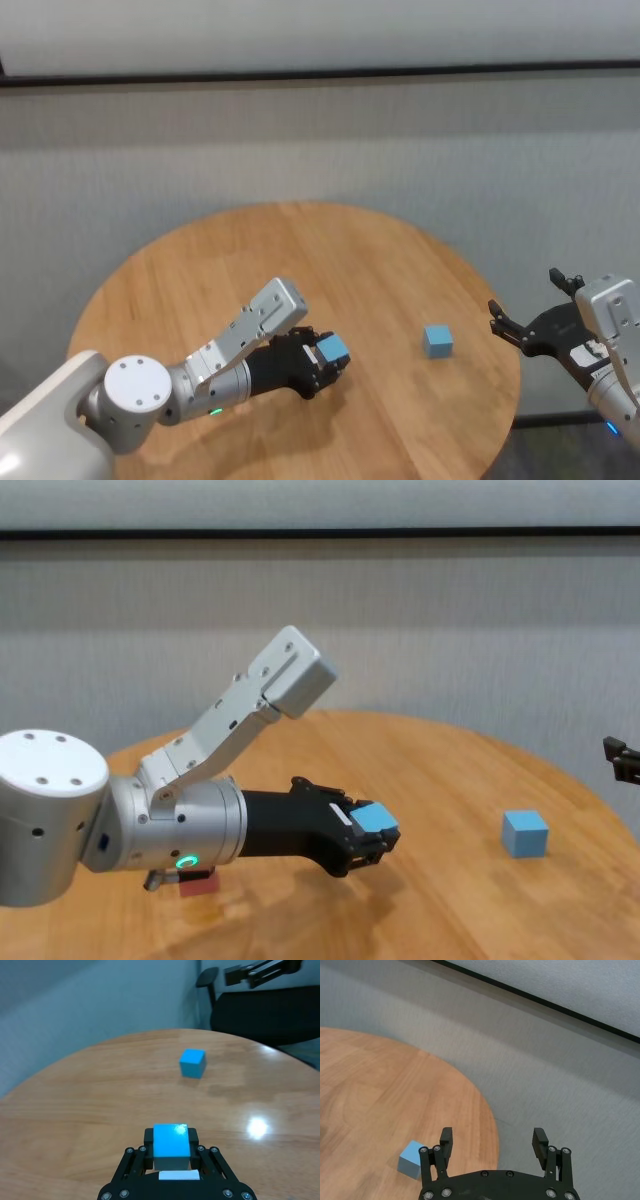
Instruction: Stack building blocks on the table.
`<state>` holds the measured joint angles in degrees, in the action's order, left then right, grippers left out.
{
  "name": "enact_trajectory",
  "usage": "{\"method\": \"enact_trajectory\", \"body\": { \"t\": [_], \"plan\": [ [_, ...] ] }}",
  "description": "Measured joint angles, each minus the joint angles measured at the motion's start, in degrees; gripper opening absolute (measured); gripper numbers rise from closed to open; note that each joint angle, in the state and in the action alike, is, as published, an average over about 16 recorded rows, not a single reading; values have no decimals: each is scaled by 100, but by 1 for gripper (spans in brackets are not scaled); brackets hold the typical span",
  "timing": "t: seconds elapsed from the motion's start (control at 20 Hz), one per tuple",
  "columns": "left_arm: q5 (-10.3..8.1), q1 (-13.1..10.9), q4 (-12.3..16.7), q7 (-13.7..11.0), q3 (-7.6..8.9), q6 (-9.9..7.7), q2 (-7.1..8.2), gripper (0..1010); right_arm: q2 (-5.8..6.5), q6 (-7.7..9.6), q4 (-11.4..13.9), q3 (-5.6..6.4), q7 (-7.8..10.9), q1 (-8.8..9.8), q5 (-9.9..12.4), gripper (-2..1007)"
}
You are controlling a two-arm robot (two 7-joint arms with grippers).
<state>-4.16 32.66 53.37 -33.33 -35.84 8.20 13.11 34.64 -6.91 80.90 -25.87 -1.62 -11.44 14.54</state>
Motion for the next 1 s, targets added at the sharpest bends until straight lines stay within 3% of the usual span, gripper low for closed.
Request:
{"method": "enact_trajectory", "body": {
  "t": [0.65,1.0],
  "plan": [
    [245,130,-436,126,52,4,-182,398,0,0,0,0,0,0,0,1003],
    [277,138,-483,112,114,-3,-191,474,0,0,0,0,0,0,0,1003]
  ]
}}
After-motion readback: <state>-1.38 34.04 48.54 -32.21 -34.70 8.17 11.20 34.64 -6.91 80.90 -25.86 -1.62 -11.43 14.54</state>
